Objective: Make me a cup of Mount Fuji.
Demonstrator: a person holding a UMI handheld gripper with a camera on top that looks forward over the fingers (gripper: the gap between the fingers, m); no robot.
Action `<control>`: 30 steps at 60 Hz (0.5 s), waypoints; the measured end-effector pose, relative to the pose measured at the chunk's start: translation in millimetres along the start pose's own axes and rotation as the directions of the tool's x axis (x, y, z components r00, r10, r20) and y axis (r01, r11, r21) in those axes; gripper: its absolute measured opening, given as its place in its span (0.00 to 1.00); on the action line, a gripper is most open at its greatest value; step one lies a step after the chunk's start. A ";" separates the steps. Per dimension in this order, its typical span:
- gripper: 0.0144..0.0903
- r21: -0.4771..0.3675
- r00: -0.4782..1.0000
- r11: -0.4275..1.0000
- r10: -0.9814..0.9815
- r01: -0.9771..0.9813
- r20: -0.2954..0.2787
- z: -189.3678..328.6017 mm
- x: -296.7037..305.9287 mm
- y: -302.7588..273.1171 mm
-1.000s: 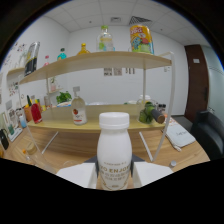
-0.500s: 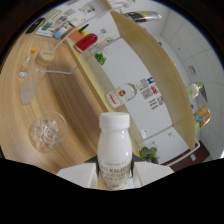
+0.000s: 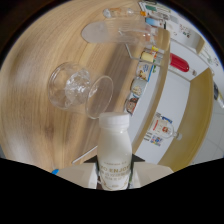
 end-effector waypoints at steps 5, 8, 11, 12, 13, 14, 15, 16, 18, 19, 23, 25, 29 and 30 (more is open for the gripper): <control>0.46 -0.002 0.996 0.996 -0.089 0.089 -0.026 1.5 5.6 -2.5; 0.46 0.005 0.992 0.993 -0.121 0.121 -0.033 2.2 7.7 -4.5; 0.45 0.017 0.993 0.993 -0.118 0.119 -0.029 2.2 7.8 -6.0; 0.46 0.016 0.993 0.993 -0.117 0.117 -0.028 2.2 8.1 -5.5; 0.46 0.016 0.993 0.993 -0.117 0.117 -0.030 2.8 9.0 -4.7; 0.46 0.016 0.993 0.993 -0.115 0.115 -0.030 2.2 9.3 -4.6; 0.46 0.017 0.993 0.994 -0.111 0.112 -0.032 1.7 9.8 -4.6; 0.46 0.022 0.994 0.994 -0.106 0.107 -0.038 1.5 10.8 -4.8; 0.46 0.030 0.995 0.996 -0.086 0.087 -0.043 0.4 13.3 -4.9; 0.46 0.034 0.997 0.997 -0.070 0.071 -0.044 -0.2 14.2 -4.9; 0.46 0.064 0.998 0.997 0.043 -0.040 -0.048 -5.2 21.7 -5.9; 0.46 0.084 0.991 0.989 0.123 -0.119 -0.048 -8.8 27.5 -5.8; 0.46 0.128 0.949 0.944 0.311 -0.303 -0.047 -19.7 40.7 -4.4; 0.46 0.144 0.930 0.923 0.366 -0.357 -0.039 -22.7 43.9 -5.0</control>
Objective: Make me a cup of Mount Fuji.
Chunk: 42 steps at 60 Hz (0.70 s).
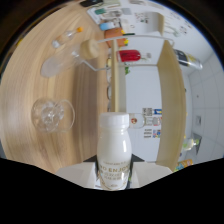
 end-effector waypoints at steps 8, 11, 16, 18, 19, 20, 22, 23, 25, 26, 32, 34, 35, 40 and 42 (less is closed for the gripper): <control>0.46 0.091 0.896 0.893 0.444 -0.440 -0.027 -19.2 31.1 -3.5; 0.46 0.120 0.806 0.802 0.592 -0.585 -0.025 -24.5 38.6 -1.1; 0.46 0.111 0.599 0.596 0.801 -0.795 -0.005 -23.8 36.2 9.5; 0.46 0.103 0.510 0.507 0.860 -0.856 0.006 -21.8 32.0 13.4; 0.46 0.100 0.468 0.465 0.883 -0.880 0.012 -20.3 29.2 14.8; 0.46 0.097 0.429 0.425 0.903 -0.900 0.017 -18.3 26.2 16.3; 0.46 0.084 0.355 0.352 0.934 -0.932 0.031 -14.3 17.0 19.3; 0.46 0.076 0.324 0.321 0.945 -0.944 0.037 -11.6 12.0 20.2; 0.46 0.056 0.270 0.267 0.961 -0.962 0.053 -4.9 0.4 21.4; 0.46 0.045 0.246 0.243 0.967 -0.969 0.062 -1.7 -5.6 21.7; 0.46 -0.009 0.132 0.133 0.987 -0.991 0.095 16.8 -39.8 25.7; 0.46 -0.023 0.110 0.112 0.989 -0.993 0.098 22.1 -49.7 27.6; 0.46 -0.029 0.100 0.103 0.990 -0.994 0.101 24.4 -54.7 28.1; 0.46 -0.072 0.048 0.056 0.993 -0.996 0.112 34.0 -76.9 32.7; 0.46 -0.086 0.025 0.036 0.993 -0.996 0.119 35.6 -83.4 33.4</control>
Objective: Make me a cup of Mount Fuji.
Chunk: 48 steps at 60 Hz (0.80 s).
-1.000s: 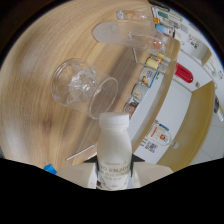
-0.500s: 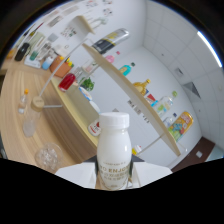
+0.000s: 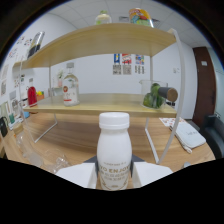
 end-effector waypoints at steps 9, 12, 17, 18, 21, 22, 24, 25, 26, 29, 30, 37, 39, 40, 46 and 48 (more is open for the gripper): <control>0.46 -0.023 1.000 1.000 0.020 -0.020 0.022 1.5 -0.8 14.7; 0.47 -0.032 0.999 0.999 0.029 -0.027 0.032 0.3 -2.1 19.1; 0.48 -0.028 0.999 0.999 0.026 -0.025 0.027 -3.8 -1.5 22.1; 0.48 -0.028 0.999 0.999 0.024 -0.023 0.026 -4.9 -1.8 22.9; 0.48 -0.031 0.999 0.999 0.024 -0.023 0.022 -7.5 -2.2 24.6; 0.48 -0.033 1.000 0.999 0.024 -0.023 0.019 -8.3 -1.9 25.3; 0.48 -0.038 1.000 0.999 0.027 -0.026 0.014 -9.4 -1.4 26.2; 0.48 -0.041 1.000 0.999 0.028 -0.028 0.012 -10.5 -1.1 26.9; 0.48 -0.044 1.000 0.999 0.030 -0.030 0.009 -11.6 -0.8 27.6; 0.48 -0.054 0.999 0.998 0.033 -0.033 -0.001 -14.7 -0.1 30.2; 0.49 -0.060 0.999 0.998 0.033 -0.033 -0.005 -15.8 0.3 31.2; 0.61 -0.073 0.998 0.997 0.025 -0.029 -0.049 -26.1 3.1 27.4; 0.70 -0.077 0.998 0.997 0.021 -0.026 -0.066 -29.9 4.2 23.6; 0.74 -0.079 0.997 0.997 0.018 -0.023 -0.074 -32.1 4.6 21.6; 0.95 -0.091 0.992 0.996 0.015 -0.026 -0.123 -50.7 3.2 5.9; 0.94 -0.102 0.990 0.994 0.012 -0.027 -0.143 -58.7 1.9 2.1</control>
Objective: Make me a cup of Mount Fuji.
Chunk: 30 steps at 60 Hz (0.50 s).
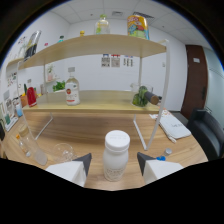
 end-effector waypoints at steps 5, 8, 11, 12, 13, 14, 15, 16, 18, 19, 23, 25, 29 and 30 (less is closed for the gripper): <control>0.93 -0.027 1.000 1.000 -0.005 0.004 -0.024 -22.2 -7.7 -5.5; 0.93 -0.056 0.999 0.998 -0.007 0.005 -0.038 -36.1 -15.3 -5.2; 0.93 -0.079 0.999 0.997 -0.008 0.005 -0.047 -50.3 -24.7 -4.7; 0.93 -0.082 0.999 0.997 -0.006 0.003 -0.045 -54.9 -29.1 -4.9; 0.93 -0.086 0.999 0.996 -0.004 0.000 -0.042 -59.3 -33.6 -5.0; 0.94 -0.090 0.999 0.996 -0.003 -0.001 -0.042 -63.2 -37.8 -4.3; 0.94 -0.095 0.999 0.995 -0.002 -0.002 -0.040 -66.7 -42.3 -3.9; 0.95 -0.100 0.999 0.995 -0.002 -0.002 -0.039 -70.2 -46.3 -3.2; 0.95 -0.108 0.999 0.994 -0.001 -0.004 -0.039 -76.7 -53.8 -2.1; 0.95 -0.113 0.999 0.994 -0.001 -0.004 -0.039 -79.9 -57.4 -1.2; 0.94 -0.136 0.999 0.991 -0.003 -0.003 -0.045 -92.9 -70.0 3.1; 0.94 -0.145 0.999 0.989 -0.001 -0.005 -0.046 -97.7 -75.6 4.8; 0.94 -0.158 0.999 0.987 0.011 -0.018 -0.043 -105.5 -86.9 7.5; 0.94 -0.160 0.999 0.987 0.013 -0.019 -0.042 -106.5 -89.3 7.6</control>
